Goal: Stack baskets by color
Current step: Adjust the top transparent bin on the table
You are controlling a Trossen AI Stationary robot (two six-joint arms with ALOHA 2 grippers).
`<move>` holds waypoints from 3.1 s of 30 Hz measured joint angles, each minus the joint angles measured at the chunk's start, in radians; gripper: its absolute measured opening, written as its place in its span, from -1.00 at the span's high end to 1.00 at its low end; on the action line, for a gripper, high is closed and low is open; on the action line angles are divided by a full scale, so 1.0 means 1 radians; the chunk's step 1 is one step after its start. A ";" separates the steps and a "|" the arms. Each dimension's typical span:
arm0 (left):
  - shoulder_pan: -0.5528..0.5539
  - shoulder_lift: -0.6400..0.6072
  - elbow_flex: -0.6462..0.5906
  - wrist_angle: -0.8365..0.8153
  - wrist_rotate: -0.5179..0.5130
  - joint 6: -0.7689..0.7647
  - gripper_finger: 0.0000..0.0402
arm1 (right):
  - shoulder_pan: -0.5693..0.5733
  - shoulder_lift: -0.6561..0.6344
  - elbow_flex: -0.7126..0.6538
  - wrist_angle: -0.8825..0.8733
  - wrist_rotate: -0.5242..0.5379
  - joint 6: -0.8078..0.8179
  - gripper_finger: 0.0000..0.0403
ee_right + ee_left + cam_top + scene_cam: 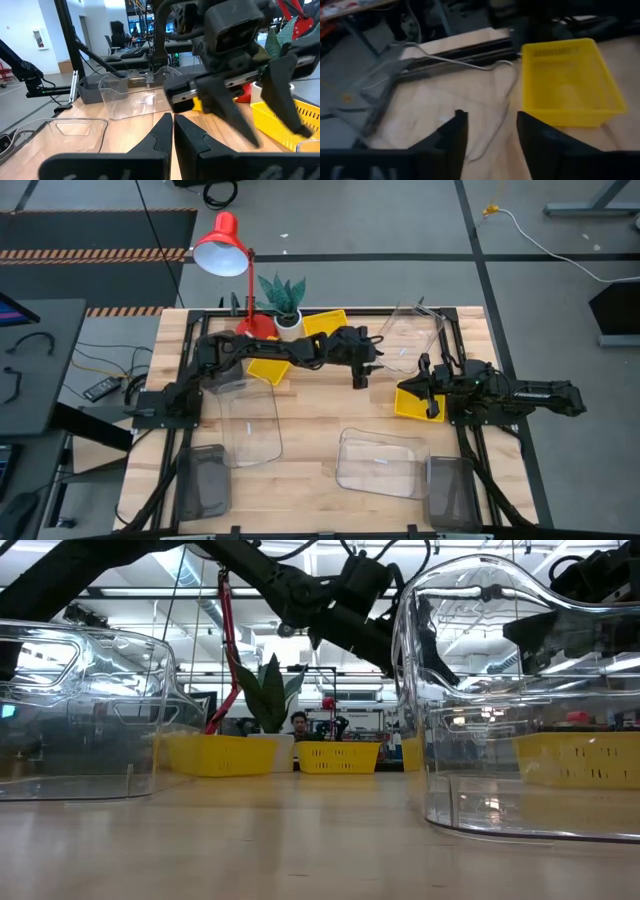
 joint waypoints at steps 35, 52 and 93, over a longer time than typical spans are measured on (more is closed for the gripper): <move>-0.022 -0.661 -0.904 0.453 -0.152 -0.195 0.42 | 0.001 0.000 0.000 0.333 0.000 0.207 0.89; -0.014 -0.656 -0.906 0.351 -0.176 -0.082 0.42 | -0.036 0.421 0.495 -0.330 0.386 0.255 0.98; -0.024 -0.655 -0.905 0.317 -0.175 -0.114 0.42 | -0.328 1.418 0.947 -1.151 0.351 -0.784 0.89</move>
